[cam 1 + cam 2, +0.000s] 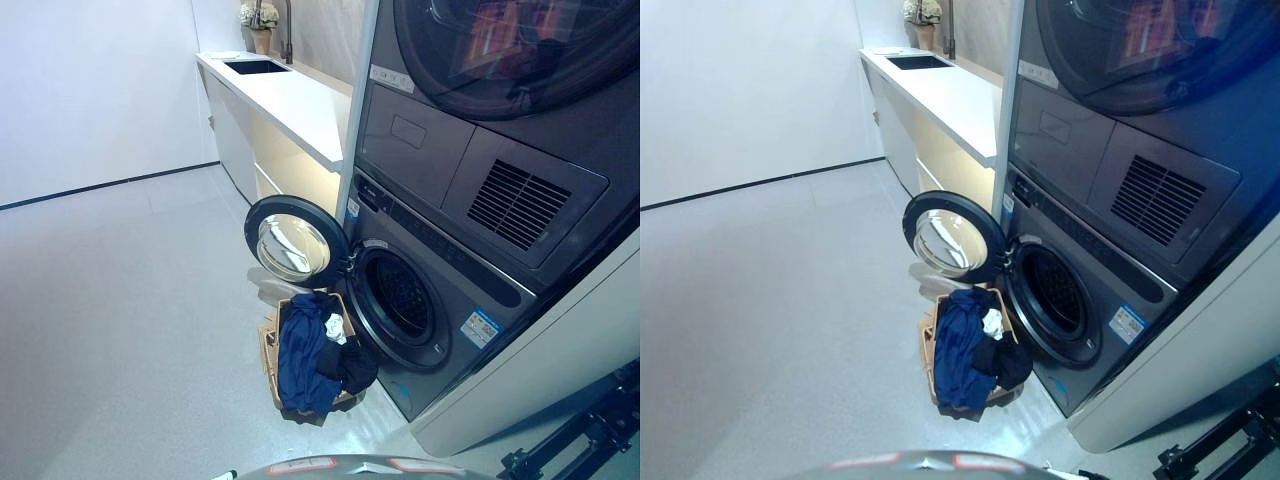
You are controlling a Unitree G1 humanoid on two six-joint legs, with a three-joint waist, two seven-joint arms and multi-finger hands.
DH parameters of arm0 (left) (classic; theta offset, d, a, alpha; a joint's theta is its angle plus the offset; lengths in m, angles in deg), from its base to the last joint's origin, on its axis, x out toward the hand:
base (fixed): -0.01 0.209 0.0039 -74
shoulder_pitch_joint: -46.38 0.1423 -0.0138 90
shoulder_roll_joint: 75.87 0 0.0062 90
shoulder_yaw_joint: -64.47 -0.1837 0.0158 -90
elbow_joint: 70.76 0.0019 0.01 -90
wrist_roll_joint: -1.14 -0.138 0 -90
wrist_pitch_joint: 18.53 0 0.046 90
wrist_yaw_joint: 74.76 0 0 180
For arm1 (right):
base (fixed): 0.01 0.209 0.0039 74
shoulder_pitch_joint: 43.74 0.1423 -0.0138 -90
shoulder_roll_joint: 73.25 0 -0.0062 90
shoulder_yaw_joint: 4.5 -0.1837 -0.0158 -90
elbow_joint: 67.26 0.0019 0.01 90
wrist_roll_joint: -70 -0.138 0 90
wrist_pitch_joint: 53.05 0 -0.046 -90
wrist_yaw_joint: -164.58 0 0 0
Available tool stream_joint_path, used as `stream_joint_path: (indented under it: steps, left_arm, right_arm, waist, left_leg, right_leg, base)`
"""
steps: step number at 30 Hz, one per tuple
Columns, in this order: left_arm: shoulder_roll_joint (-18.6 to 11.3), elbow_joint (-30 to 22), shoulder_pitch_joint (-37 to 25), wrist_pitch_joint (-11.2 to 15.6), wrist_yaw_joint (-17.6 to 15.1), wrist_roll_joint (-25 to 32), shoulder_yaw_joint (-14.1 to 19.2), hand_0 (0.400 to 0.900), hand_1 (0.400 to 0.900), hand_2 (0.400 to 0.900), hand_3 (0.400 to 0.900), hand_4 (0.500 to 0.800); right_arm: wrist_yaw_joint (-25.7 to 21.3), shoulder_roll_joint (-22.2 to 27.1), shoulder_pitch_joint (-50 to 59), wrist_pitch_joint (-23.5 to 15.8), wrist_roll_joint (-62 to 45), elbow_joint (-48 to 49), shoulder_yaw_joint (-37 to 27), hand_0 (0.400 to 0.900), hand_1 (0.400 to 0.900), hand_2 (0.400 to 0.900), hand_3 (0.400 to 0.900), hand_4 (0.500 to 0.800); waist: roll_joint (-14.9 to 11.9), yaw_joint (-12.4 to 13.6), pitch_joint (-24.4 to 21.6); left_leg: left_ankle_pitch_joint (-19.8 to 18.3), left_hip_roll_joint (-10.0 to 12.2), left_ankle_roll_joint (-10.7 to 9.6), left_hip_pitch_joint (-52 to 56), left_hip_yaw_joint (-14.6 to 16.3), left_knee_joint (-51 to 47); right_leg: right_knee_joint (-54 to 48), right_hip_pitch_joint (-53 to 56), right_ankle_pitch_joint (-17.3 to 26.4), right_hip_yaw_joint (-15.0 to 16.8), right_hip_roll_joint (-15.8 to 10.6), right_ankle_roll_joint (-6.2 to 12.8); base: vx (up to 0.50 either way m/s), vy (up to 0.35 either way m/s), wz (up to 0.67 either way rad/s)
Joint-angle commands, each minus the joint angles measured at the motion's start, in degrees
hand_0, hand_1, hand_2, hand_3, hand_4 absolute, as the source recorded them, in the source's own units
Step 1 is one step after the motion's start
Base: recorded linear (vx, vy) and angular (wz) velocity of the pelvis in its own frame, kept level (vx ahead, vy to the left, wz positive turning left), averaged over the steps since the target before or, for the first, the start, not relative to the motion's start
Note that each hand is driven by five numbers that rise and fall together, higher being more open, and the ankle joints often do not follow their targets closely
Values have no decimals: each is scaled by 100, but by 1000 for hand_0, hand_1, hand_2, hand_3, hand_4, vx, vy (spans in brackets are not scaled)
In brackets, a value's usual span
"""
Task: Put the clothes in the basket into the washing machine.
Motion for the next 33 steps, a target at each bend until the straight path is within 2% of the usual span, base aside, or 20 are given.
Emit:
stream_joint_path:
  steps: [1,25,30,33]
  left_arm:
    - [270,378,-526,123,31,-47,-90,900,900,900,900,800]
    - [246,371,-561,92,-18,-22,-81,900,900,900,900,800]
    - [153,292,-745,101,-81,103,-96,900,900,900,900,800]
    - [147,227,-825,125,-80,232,-75,900,900,900,900,800]
  right_arm:
    - [-118,283,610,-225,-94,-246,-235,900,900,900,900,800]
    - [-130,285,639,-202,-113,-213,-223,900,900,900,900,800]
    - [-142,318,833,-215,-229,-109,-181,900,900,900,900,800]
    - [-161,353,928,-234,-282,-26,-145,900,900,900,900,800]
  waist:
    - [285,7,352]
    - [281,-21,429]
    - [334,-39,665]
    - [309,-24,741]
  left_leg:
    - [-840,-104,-59,368,-80,33]
    - [-831,-98,-40,306,-97,33]
    - [-696,12,-30,40,-55,33]
    - [-851,25,-37,-344,-55,661]
  right_leg:
    - [36,377,-666,31,151,319]
    - [36,307,-608,55,167,284]
    - [866,-425,-865,119,242,149]
    - [1202,-702,-1013,170,261,72]
  base:
    - [0,0,0]
    - [-2,-2,0]
    - [-79,-88,-5]
    - [-19,-179,-7]
